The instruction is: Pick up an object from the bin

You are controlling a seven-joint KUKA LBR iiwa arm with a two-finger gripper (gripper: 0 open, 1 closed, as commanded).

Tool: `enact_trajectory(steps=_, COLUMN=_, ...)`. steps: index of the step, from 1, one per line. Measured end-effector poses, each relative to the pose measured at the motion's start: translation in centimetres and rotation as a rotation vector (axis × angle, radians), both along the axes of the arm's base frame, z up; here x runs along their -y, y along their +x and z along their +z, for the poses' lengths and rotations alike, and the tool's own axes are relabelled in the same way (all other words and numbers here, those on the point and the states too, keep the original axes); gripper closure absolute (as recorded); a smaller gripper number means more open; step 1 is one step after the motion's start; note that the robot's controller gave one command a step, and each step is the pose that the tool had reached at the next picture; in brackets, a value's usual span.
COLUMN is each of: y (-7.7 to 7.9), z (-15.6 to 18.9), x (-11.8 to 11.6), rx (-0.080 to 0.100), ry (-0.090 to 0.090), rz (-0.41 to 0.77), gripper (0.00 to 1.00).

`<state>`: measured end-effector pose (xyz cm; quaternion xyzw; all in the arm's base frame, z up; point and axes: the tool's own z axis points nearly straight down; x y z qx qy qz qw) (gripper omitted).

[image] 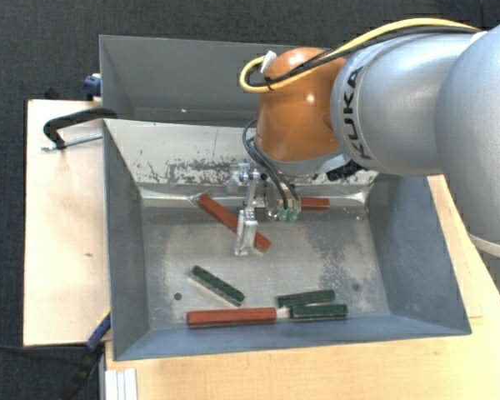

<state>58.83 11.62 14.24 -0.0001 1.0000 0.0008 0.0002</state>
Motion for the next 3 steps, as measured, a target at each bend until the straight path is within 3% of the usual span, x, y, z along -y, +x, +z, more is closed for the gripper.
enact_trajectory(steps=1, y=1.1, z=-4.8, x=1.8, rx=0.005, ry=0.002, rz=-0.168, gripper=0.00)
enact_trajectory(steps=2, y=0.7, z=-7.1, x=0.9, rx=-0.001, ry=0.000, rz=-0.154, gripper=0.00)
enact_trajectory(steps=3, y=0.9, z=-7.1, x=1.5, rx=0.000, ry=0.000, rz=-0.200, gripper=0.00)
